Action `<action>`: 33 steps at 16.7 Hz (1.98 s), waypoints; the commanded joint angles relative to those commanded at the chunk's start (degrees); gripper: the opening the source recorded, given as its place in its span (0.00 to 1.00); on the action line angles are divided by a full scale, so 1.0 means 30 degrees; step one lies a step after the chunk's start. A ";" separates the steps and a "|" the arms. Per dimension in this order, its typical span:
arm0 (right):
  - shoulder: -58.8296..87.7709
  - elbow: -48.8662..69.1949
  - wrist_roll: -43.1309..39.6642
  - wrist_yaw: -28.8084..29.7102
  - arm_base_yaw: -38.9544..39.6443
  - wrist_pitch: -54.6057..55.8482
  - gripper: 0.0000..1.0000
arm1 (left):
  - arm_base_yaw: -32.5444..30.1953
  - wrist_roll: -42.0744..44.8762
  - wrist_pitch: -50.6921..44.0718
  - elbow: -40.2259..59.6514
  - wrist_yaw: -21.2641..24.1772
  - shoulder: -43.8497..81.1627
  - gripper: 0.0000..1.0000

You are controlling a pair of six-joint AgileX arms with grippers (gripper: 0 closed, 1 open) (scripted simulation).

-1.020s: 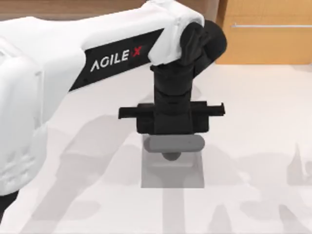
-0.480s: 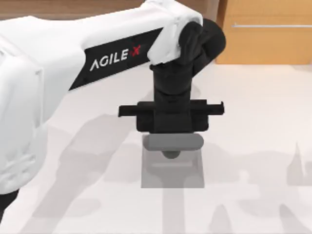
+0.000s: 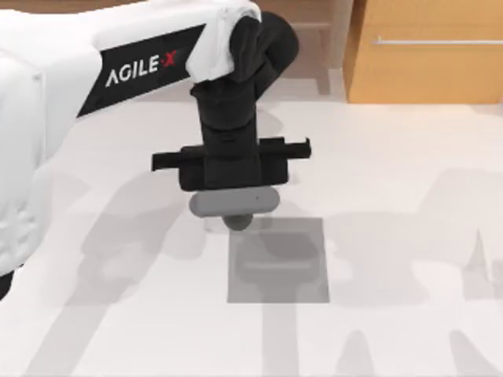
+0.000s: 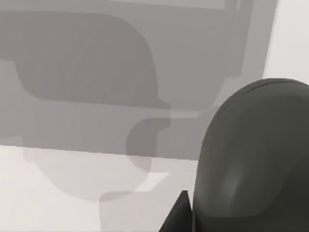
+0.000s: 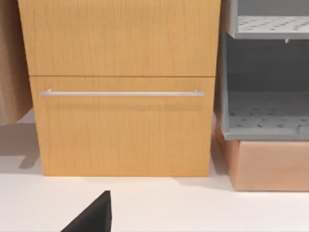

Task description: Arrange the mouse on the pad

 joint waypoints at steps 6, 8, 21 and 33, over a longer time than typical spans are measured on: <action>0.0000 0.0000 0.0000 0.0000 0.0000 0.0000 1.00 | -0.1582 -0.0810 0.0871 -0.0904 -0.0022 -0.0004 0.00; 0.0000 0.0000 0.0000 0.0000 0.0000 0.0000 1.00 | -0.2472 -0.1335 0.1288 -0.1131 -0.0185 0.0116 0.00; 0.0000 0.0000 0.0000 0.0000 0.0000 0.0000 1.00 | -0.3163 -0.1759 0.1593 -0.1472 -0.0337 0.0366 0.45; 0.0000 0.0000 0.0000 0.0000 0.0000 0.0000 1.00 | -0.3163 -0.1759 0.1593 -0.1472 -0.0337 0.0366 1.00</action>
